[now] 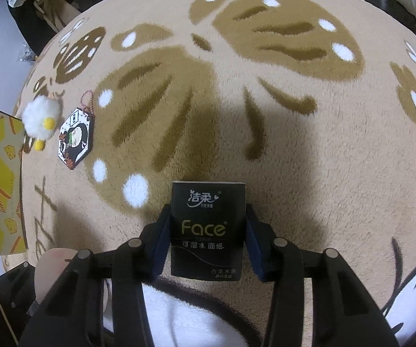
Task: Organize soft objects
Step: 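Grasp the pink swirl cushion with the left gripper while the right gripper grasps the Face tissue pack, then carry the swirl cushion and Face tissue pack over the box with both grippers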
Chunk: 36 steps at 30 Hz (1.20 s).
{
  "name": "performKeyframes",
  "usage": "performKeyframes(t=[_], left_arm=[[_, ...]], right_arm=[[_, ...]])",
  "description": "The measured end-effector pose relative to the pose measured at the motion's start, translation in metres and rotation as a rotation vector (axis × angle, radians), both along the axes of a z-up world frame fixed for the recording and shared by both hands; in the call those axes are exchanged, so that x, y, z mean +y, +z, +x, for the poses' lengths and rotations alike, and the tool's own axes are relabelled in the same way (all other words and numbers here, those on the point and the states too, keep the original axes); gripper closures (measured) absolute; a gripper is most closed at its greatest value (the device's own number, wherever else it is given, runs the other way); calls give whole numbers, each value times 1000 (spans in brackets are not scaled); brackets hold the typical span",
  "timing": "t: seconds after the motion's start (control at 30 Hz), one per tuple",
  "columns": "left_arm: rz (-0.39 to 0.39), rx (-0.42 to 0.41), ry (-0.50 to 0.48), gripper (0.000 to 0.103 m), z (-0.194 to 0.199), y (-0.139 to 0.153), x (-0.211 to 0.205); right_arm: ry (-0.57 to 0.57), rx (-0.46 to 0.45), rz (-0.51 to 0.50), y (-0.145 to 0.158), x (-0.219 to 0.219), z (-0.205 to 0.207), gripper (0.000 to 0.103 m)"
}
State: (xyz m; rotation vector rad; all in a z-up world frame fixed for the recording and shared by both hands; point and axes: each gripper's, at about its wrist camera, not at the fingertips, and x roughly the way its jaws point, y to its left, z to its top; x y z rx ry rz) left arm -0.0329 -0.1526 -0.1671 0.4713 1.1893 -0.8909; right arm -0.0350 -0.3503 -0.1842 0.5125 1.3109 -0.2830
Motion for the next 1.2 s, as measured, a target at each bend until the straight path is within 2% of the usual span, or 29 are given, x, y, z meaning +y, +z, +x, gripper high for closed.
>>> performKeyframes(t=[0.53,0.8,1.0,1.2], left_arm=[[-22,-66,95,77,16,17,20],[-23,-144,136,77,24,33,30],[-23,-240,181,77,35,57,43],[-54,-304,273,77,50,94,69]], right_arm=[[34,-66,26,15,15,4,54],[101,-141,9,36,32,13,54],[137,-234,22,56,53,27,54],[186,-334,17,77,83,46,54]])
